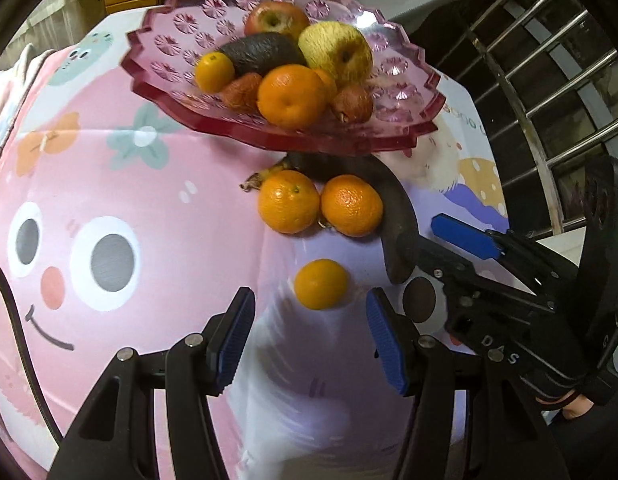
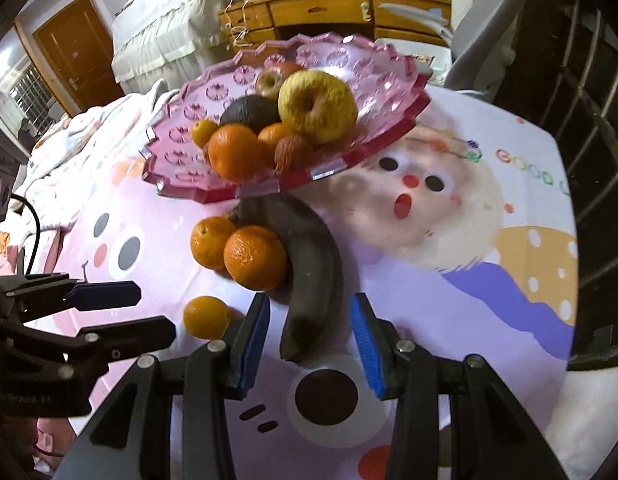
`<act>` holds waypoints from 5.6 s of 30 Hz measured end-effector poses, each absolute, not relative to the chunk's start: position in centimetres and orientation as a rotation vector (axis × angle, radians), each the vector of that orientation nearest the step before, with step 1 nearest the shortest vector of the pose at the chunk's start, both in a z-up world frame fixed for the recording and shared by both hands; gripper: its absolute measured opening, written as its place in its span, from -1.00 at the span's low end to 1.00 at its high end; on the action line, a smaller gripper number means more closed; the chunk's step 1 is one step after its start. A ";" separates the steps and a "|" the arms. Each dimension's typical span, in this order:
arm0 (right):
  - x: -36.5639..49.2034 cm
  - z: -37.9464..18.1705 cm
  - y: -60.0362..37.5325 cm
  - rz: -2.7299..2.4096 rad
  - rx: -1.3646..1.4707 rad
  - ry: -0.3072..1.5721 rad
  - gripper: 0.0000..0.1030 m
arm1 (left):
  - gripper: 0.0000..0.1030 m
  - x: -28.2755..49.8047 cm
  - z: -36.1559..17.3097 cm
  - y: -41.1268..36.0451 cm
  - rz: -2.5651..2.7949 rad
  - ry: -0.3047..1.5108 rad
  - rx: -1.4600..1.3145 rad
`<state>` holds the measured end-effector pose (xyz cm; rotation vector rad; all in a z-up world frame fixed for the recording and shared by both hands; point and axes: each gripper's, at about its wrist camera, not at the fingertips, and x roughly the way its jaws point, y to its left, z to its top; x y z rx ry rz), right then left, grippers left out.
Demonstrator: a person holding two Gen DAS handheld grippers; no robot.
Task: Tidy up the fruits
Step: 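Grasp a mandarin with the left tool while the right tool grasps the dark banana, then lift the mandarin and banana into the pink bowl and open both tools, then withdraw both tools from the bowl toward the two remaining oranges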
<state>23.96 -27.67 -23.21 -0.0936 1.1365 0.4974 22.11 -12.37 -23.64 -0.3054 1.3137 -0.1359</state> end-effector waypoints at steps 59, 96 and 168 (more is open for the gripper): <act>20.4 -19.8 -30.0 0.236 -0.137 1.156 -0.44 | -0.39 20.0 -18.5 -10.4 -0.241 1.253 -0.254; 28.0 -4.7 -21.5 0.277 -0.147 0.876 -0.50 | -0.39 31.6 -11.9 -0.5 -0.323 1.069 -0.230; 17.3 -23.6 -26.3 0.372 0.028 0.982 0.37 | 0.52 25.4 -25.5 -12.0 -0.321 1.226 -0.184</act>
